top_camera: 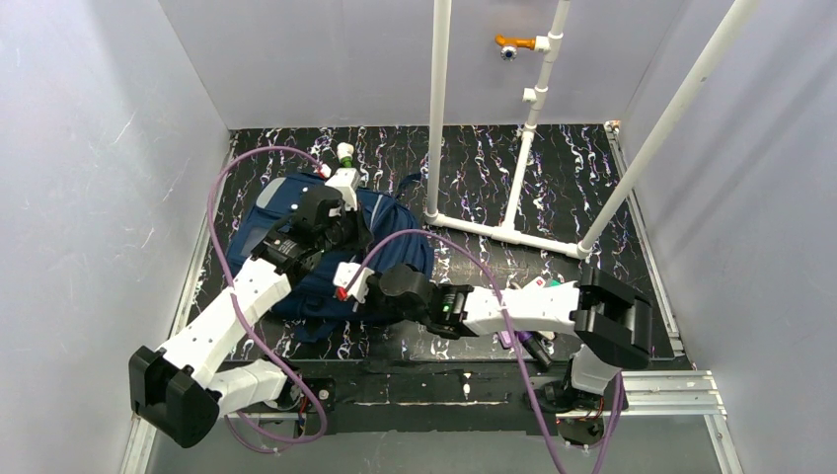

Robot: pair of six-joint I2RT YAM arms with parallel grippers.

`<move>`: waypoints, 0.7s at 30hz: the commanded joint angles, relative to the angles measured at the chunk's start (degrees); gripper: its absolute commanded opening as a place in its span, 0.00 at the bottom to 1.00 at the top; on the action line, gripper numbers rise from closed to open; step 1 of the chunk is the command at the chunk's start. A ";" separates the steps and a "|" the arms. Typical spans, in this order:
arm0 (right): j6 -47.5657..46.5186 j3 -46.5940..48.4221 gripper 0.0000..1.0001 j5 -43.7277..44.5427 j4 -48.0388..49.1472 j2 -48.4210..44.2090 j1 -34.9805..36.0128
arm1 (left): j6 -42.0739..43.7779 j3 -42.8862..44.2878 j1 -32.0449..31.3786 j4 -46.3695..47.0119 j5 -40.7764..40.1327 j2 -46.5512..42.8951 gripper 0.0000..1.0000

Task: Pack the student bag
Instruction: Unzip the student bag at the center of the board.

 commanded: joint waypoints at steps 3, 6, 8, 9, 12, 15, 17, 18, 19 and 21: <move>11.92 -2.92 0.01 2.56 -2.13 -10.85 1.60 | -6.16 7.92 -0.63 5.73 -7.30 -5.08 0.00; 17.04 0.32 0.01 5.52 -7.49 -10.39 2.99 | -8.86 10.73 -1.83 4.59 -12.02 -4.63 0.00; 17.02 2.63 0.01 4.68 -5.02 -7.53 5.44 | -9.15 12.21 -3.80 5.01 -13.33 -2.73 0.00; 16.71 5.37 0.01 2.99 -5.36 -5.28 6.18 | -9.11 12.82 -4.48 5.47 -12.85 -1.51 0.00; 17.44 15.28 0.01 2.24 -11.88 2.03 6.65 | -9.05 12.25 -5.76 8.29 -11.75 0.51 0.00; 17.67 17.78 0.01 6.53 -14.18 4.46 6.61 | -6.24 10.59 -5.85 9.77 -14.65 -0.35 0.00; 17.77 15.47 0.06 8.22 -12.86 3.50 6.29 | -5.84 9.51 -5.86 11.95 -13.43 -1.48 0.00; 17.47 14.21 0.12 8.34 -12.01 2.81 5.97 | -5.82 9.55 -5.86 12.19 -12.80 -1.48 0.00; 17.37 13.32 0.15 8.40 -11.84 2.26 5.65 | -6.03 9.66 -5.82 11.89 -12.67 -1.36 0.00; 17.17 11.62 0.17 7.39 -11.60 0.95 4.86 | -7.23 9.51 -5.86 10.45 -14.33 -1.47 0.00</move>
